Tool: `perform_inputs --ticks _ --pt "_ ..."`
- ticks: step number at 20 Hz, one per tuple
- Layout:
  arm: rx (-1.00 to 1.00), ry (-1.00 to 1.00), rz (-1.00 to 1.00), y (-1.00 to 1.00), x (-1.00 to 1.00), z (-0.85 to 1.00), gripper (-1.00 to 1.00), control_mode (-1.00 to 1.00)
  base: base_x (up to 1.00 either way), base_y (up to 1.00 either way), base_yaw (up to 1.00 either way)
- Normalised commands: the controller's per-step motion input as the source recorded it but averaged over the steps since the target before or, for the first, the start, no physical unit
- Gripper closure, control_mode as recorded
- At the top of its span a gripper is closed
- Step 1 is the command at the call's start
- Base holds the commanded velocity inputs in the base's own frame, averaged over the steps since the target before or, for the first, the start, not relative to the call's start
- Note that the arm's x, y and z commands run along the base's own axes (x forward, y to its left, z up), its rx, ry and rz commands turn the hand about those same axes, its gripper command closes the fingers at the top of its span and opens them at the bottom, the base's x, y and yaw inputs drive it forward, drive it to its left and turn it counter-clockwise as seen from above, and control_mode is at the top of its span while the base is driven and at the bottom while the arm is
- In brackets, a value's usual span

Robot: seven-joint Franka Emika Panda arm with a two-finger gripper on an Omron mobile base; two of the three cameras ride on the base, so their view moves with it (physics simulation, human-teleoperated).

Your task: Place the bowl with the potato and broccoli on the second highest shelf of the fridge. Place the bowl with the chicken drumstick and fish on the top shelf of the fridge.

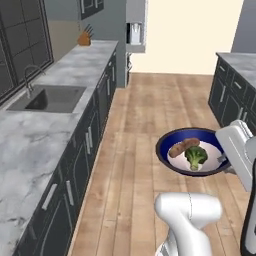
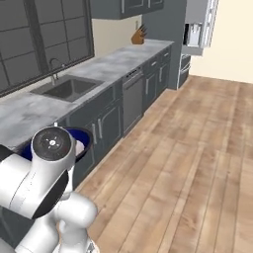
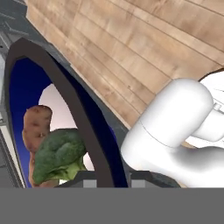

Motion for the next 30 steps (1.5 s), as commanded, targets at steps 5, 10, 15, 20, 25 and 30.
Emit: perform_inputs --ticks 5,10,15,20,25,30 --pt "0.0 0.0 0.0 0.0 0.0 0.0 1.0 1.0 1.0 -0.74 -0.11" --pt "0.0 0.0 0.0 0.0 0.0 0.0 1.0 1.0 1.0 -0.68 -0.13" --pt "0.0 0.0 0.0 0.0 0.0 0.0 1.0 1.0 1.0 -0.55 -0.15" --pt "0.0 0.0 0.0 0.0 0.0 0.0 1.0 1.0 1.0 -0.47 -0.15" --pt "0.0 0.0 0.0 0.0 0.0 0.0 1.0 1.0 1.0 -0.4 -0.16" --pt "0.0 0.0 0.0 0.0 0.0 0.0 1.0 1.0 1.0 -0.43 -0.16"
